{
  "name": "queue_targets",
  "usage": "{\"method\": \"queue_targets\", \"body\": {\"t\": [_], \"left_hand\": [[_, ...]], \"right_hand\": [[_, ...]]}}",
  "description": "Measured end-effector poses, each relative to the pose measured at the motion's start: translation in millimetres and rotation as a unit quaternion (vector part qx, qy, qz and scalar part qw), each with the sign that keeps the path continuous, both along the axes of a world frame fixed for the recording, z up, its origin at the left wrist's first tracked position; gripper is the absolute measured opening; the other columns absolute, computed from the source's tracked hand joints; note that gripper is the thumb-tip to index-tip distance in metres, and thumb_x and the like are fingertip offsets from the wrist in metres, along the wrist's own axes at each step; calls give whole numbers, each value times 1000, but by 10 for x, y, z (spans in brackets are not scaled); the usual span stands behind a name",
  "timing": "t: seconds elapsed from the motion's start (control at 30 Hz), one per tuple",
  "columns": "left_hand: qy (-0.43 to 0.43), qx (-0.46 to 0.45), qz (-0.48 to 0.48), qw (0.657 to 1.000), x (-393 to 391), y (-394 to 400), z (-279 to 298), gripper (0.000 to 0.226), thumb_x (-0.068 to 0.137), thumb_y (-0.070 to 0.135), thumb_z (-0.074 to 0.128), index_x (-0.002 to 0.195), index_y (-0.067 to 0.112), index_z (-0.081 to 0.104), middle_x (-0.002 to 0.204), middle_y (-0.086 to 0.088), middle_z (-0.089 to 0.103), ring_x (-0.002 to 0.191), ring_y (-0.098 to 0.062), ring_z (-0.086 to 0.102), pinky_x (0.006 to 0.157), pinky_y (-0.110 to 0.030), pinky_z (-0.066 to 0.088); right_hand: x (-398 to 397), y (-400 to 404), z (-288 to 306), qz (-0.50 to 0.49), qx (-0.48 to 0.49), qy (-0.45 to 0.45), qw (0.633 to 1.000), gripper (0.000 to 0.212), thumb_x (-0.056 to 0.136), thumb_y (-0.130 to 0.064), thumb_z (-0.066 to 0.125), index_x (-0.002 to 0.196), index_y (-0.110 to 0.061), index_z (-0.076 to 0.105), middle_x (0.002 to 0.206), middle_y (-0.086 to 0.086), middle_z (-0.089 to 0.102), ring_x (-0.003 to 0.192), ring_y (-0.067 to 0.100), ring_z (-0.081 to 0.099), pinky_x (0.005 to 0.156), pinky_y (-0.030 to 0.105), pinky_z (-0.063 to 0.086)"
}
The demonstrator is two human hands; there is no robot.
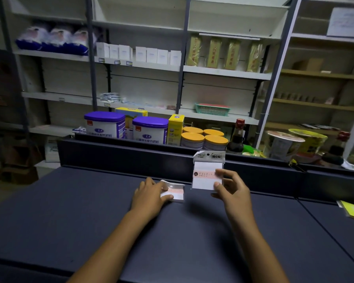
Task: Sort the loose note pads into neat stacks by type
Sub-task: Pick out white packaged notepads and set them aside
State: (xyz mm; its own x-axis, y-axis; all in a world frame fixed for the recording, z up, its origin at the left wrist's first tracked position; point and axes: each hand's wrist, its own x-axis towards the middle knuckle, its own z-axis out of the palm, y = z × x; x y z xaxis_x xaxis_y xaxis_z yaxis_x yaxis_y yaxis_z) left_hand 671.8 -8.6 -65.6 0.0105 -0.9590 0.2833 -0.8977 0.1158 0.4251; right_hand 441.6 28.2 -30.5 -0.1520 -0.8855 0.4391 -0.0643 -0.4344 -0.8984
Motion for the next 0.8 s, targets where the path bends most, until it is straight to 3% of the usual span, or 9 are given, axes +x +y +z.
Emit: {"method": "queue_targets", "body": {"t": [0.1, 0.3, 0.4, 0.6, 0.67, 0.77, 0.8], "left_hand": [[18, -16, -22, 999, 169, -48, 143, 34, 89, 57, 56, 114, 34, 61, 111, 5, 53, 107, -19, 56, 84, -33, 46], [-177, -79, 59, 979, 463, -178, 282, 44, 95, 57, 45, 117, 22, 59, 113, -1, 59, 104, -21, 57, 83, -33, 44], [-161, -58, 65, 983, 521, -190, 185, 45, 96, 57, 44, 118, 20, 58, 114, -2, 58, 105, -21, 57, 83, -32, 46], [-141, -77, 86, 983, 581, -184, 151, 44, 98, 56, 39, 114, 21, 59, 111, 0, 60, 103, -18, 58, 81, -31, 46], [-140, -71, 89, 984, 562, -180, 140, 45, 98, 57, 36, 113, 21, 60, 110, 0, 60, 103, -19, 58, 81, -31, 46], [-135, -69, 89, 984, 530, -175, 134, 46, 99, 57, 34, 111, 20, 60, 109, 0, 60, 103, -18, 58, 81, -31, 46], [-134, -69, 90, 984, 520, -173, 133, 46, 99, 57, 34, 111, 20, 60, 109, 1, 60, 103, -18, 58, 80, -31, 45]], "right_hand": [[103, -99, 18, 2, 7, 32, 999, 32, 91, -1, 62, 108, -28, 68, 95, -6, 71, 86, 8, 67, 66, 24, 57], [393, -322, 7, 21, 52, 80, 995, 26, 91, -6, 65, 109, -25, 66, 102, -2, 72, 91, 14, 67, 62, 21, 53], [517, -417, -27, 40, 68, 113, 990, 23, 90, -9, 68, 108, -24, 67, 104, -6, 71, 95, 11, 66, 67, 20, 52], [590, -536, -181, 32, 92, 172, 980, 18, 89, -15, 70, 105, -23, 70, 103, -4, 72, 101, 15, 67, 89, 39, 54], [599, -555, -212, 21, 84, 200, 976, 17, 89, -19, 71, 106, -23, 71, 102, -5, 72, 100, 11, 66, 90, 32, 53], [603, -551, -222, -2, 64, 252, 966, 14, 90, -27, 70, 104, -30, 71, 93, -8, 71, 87, -1, 63, 73, 9, 45], [604, -546, -228, -6, 58, 265, 963, 13, 91, -29, 69, 103, -30, 72, 90, -7, 71, 83, -1, 62, 69, 8, 43]]}}
